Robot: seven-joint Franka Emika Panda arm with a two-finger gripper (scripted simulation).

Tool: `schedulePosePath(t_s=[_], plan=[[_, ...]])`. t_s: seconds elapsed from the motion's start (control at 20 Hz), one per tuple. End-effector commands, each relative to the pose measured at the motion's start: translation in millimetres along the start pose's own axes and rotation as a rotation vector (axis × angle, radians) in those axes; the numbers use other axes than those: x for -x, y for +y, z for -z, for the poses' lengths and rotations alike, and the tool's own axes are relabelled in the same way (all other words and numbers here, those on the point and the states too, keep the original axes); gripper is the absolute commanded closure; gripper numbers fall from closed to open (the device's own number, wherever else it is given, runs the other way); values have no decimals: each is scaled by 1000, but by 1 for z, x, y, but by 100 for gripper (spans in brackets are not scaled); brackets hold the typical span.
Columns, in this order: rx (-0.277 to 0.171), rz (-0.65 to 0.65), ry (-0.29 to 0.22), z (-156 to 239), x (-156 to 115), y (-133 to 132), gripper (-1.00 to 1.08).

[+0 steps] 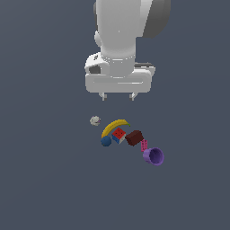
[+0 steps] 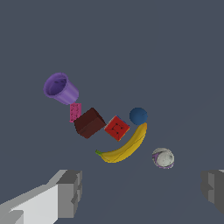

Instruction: Pick up a designated object from a clutter of objects.

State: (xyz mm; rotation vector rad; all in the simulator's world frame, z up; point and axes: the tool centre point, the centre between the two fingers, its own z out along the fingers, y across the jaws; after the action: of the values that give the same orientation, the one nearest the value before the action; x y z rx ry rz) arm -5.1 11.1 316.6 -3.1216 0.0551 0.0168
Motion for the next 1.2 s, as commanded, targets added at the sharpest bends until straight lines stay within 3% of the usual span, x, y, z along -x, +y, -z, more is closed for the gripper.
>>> schedulePosePath(t_s=[0.0,0.35,1.15], plan=[[0,0,0,0,0,0,-20],[11,-5,9,7,-2,13,-20],[23,-79,-8,-10,-17,-1,-20]])
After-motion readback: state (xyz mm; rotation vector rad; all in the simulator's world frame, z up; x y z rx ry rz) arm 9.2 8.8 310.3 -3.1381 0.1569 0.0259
